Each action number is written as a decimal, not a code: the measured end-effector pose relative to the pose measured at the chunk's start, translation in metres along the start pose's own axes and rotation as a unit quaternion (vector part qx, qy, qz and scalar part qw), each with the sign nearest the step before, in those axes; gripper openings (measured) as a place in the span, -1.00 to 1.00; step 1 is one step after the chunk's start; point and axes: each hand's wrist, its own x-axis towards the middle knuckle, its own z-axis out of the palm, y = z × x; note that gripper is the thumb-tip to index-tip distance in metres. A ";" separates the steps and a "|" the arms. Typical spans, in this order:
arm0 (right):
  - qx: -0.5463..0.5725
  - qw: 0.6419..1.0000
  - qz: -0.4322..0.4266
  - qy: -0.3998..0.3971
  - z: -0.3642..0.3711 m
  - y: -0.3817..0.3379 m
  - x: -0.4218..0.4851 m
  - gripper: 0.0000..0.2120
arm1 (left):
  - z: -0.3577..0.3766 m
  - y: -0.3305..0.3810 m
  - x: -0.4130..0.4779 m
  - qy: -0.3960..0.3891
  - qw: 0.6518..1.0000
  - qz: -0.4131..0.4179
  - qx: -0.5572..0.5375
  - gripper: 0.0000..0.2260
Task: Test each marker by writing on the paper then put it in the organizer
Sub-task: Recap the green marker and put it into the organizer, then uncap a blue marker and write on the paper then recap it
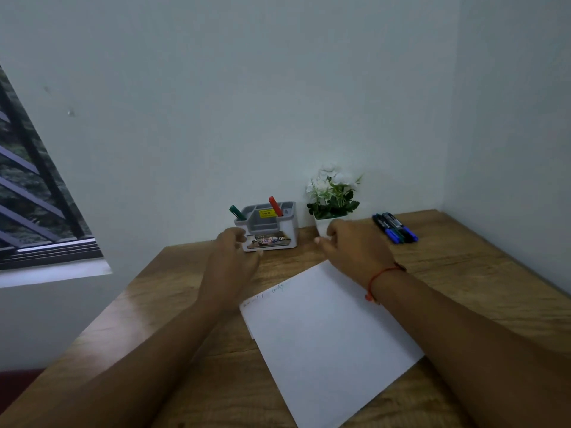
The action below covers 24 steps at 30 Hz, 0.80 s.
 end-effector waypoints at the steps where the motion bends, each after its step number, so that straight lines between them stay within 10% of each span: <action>1: -0.018 0.999 0.025 0.006 0.000 0.010 0.004 -0.74 | 0.001 -0.001 -0.010 -0.032 0.999 0.007 0.015 -0.59; 11: -0.194 0.964 0.182 -0.007 -0.013 0.074 0.012 -0.65 | -0.001 0.002 -0.023 -0.093 0.990 0.087 0.066 -0.73; 24: -0.201 0.965 0.166 -0.009 -0.003 0.084 0.021 -0.79 | 0.000 -0.001 -0.018 -0.120 0.990 0.063 0.035 -0.76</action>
